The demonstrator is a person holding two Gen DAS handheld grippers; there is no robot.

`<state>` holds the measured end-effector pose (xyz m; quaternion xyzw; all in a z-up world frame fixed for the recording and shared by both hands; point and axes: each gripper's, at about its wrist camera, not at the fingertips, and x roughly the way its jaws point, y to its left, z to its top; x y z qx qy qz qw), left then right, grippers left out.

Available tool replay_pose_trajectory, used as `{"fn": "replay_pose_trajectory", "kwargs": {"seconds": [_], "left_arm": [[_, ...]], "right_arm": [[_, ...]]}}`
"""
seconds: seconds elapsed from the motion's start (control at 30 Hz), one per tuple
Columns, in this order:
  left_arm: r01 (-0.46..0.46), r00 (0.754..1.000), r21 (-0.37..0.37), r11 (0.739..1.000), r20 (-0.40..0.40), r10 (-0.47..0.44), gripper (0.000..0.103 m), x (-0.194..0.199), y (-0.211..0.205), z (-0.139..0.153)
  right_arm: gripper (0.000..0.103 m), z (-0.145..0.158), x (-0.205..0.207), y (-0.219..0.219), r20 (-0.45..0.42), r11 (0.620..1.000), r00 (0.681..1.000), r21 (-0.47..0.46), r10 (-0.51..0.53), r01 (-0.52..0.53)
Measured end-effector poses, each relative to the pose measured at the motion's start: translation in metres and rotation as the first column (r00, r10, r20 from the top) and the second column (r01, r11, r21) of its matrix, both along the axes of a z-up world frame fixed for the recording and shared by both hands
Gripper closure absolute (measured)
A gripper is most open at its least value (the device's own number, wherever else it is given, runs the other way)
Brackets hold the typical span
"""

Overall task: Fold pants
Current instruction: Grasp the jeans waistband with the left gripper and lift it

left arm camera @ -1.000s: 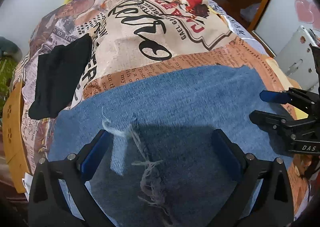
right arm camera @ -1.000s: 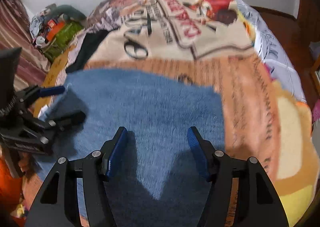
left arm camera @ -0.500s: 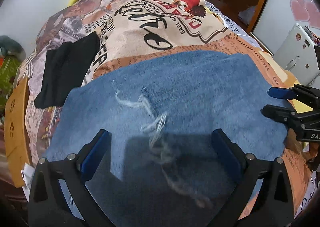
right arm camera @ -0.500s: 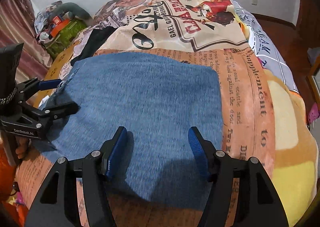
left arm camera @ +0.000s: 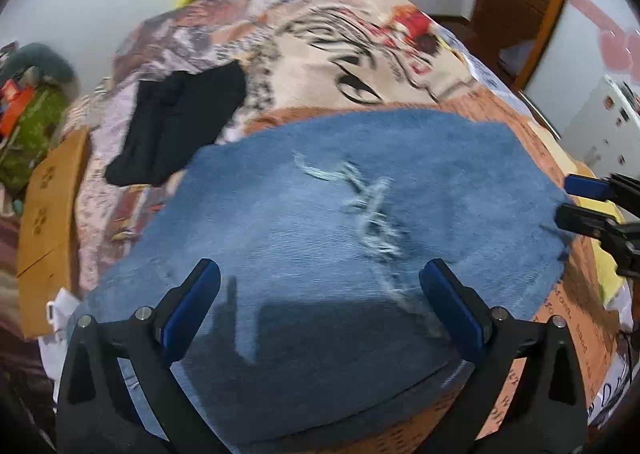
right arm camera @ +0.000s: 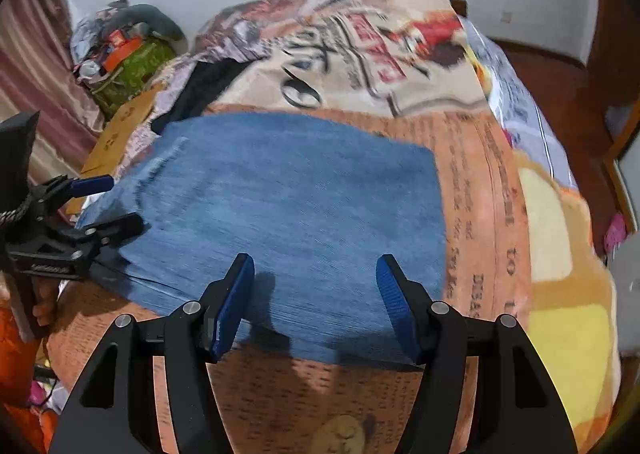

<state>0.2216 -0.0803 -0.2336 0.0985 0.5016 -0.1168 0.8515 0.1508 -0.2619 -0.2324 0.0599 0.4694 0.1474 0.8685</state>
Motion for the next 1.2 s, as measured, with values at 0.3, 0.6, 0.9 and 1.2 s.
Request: {"fn": "replay_pose_trajectory", "kwargs": {"seconds": [0.3, 0.6, 0.9, 1.2], "left_arm": [[-0.181, 0.978, -0.101, 0.978, 0.086, 0.190, 0.000, -0.013, 0.077, 0.040], [-0.423, 0.903, -0.116, 0.899, 0.031, 0.429, 0.000, -0.043, 0.195, 0.021], [-0.653, 0.757, -0.313, 0.689, -0.242, 0.607, 0.000, -0.084, 0.298, -0.045], [-0.723, 0.691, -0.489, 0.488, -0.499, 0.524, 0.005, -0.112, 0.308, -0.112]], "right_arm": [[0.041, 0.037, 0.020, 0.055, 0.114, 0.994, 0.989, 0.042, 0.096, -0.101], [0.041, 0.004, 0.041, 0.119, 0.037, 0.973, 0.973, 0.032, 0.229, -0.230], [0.034, -0.014, 0.044, 0.132, -0.046, 0.969, 0.968, 0.025, 0.246, -0.245], [0.026, -0.015, 0.042, 0.143, -0.039, 0.967, 0.967, -0.040, 0.252, -0.254]]}}
